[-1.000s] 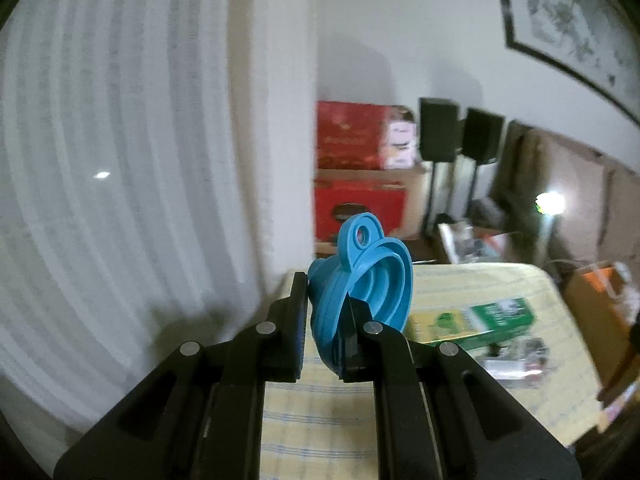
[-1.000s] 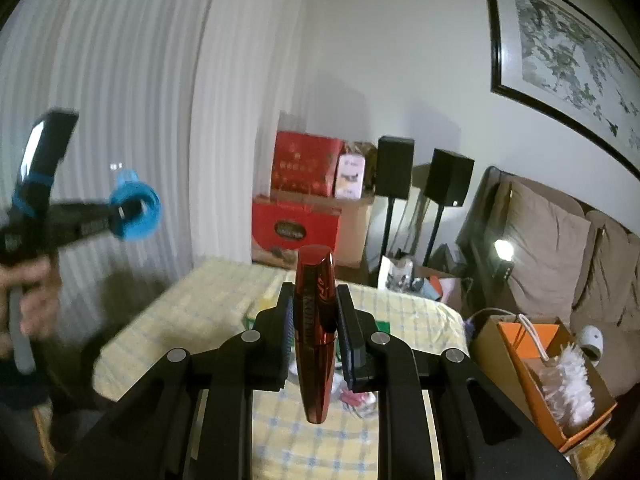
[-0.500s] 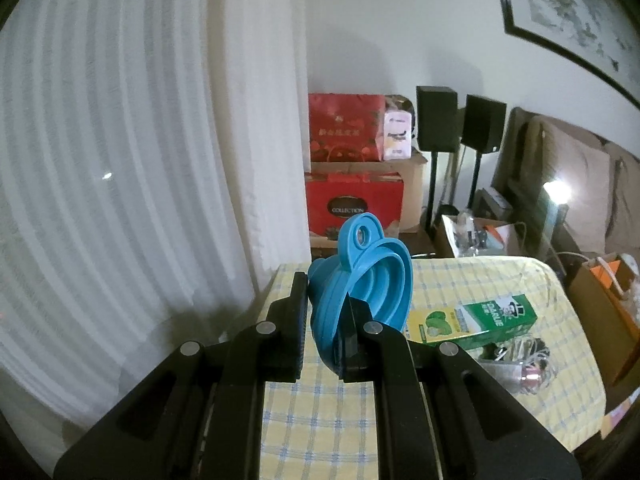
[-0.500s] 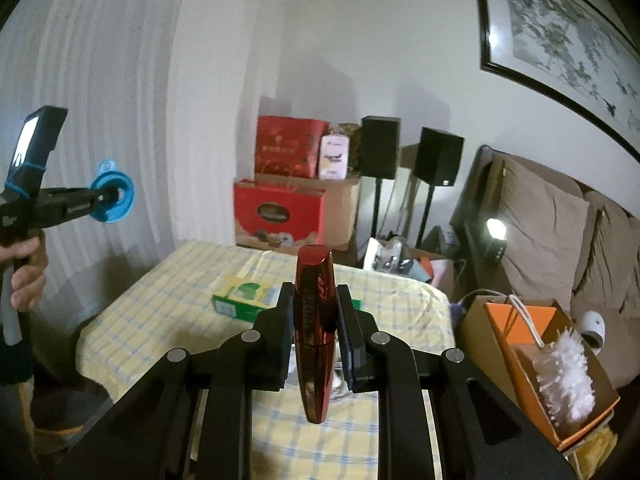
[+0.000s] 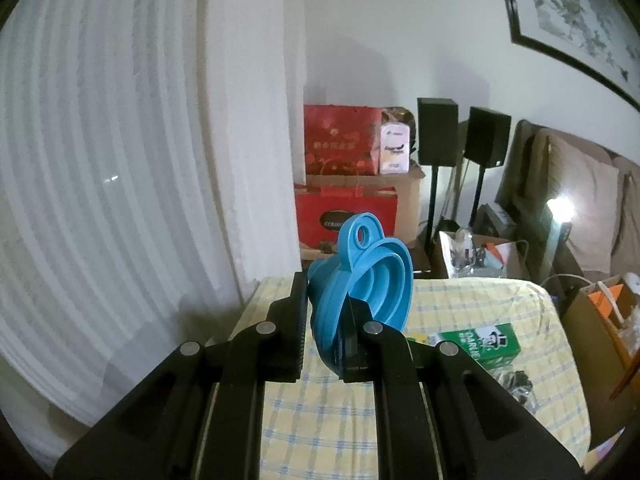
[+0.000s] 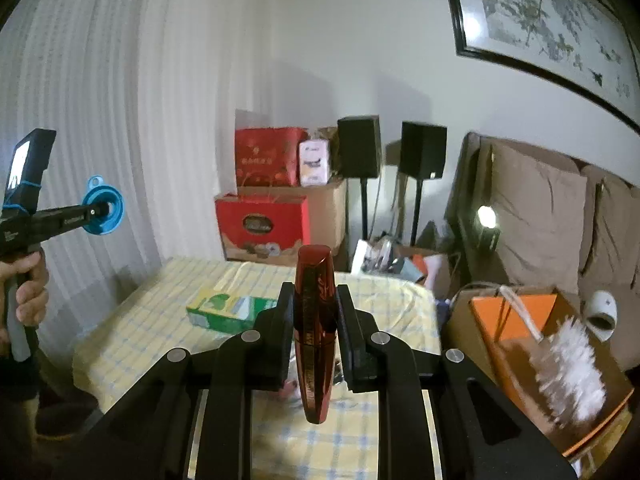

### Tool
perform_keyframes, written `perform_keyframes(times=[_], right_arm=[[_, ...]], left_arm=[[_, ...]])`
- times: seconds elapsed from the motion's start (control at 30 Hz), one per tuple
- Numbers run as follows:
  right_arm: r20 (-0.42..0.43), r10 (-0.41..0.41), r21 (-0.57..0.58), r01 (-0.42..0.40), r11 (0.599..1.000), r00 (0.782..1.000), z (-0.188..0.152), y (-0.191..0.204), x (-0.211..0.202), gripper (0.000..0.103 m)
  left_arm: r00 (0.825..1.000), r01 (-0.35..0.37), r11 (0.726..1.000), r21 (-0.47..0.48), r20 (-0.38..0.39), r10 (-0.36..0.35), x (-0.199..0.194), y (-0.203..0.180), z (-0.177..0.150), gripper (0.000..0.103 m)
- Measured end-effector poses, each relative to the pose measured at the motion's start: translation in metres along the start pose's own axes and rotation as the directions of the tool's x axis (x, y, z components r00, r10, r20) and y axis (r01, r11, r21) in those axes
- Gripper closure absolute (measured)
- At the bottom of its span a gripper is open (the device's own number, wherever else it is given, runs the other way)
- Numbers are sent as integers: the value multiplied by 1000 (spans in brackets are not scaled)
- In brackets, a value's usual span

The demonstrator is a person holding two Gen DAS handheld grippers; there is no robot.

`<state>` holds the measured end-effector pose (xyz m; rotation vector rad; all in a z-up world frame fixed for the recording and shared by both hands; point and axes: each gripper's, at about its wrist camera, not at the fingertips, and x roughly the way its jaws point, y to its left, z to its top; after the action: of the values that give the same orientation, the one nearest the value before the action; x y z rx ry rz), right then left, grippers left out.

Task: Organize objects
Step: 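Lift the red case and blue funnel and carry both toward the orange-lined box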

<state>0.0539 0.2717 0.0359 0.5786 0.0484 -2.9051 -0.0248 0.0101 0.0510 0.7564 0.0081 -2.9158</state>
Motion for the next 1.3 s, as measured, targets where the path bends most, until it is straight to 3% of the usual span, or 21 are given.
perform_keyframes(times=[0.4,0.7,0.93,1.13,1.3], right_arm=[[82,-31,27,29,999,996,27,-51,-3,84],[117,-52,59,45,997,992,38,-86,-11,84],[107,-49,79,40,996,993,37,-103,-11,84],[85,-122,65,117,991,989,34,-111,-3,84],[71,-132,94,125,988,989,33,-126,0,84]], left_arm=[[995,38,997,68,86,-43,-18,-62,6,92],[992,66,997,41,103,-70,-22,-79,14,92],[989,80,996,28,121,-83,-16,-102,16,92],[991,74,996,46,107,-79,-4,-122,5,92],[991,100,994,50,87,-104,3,-135,-1,92]])
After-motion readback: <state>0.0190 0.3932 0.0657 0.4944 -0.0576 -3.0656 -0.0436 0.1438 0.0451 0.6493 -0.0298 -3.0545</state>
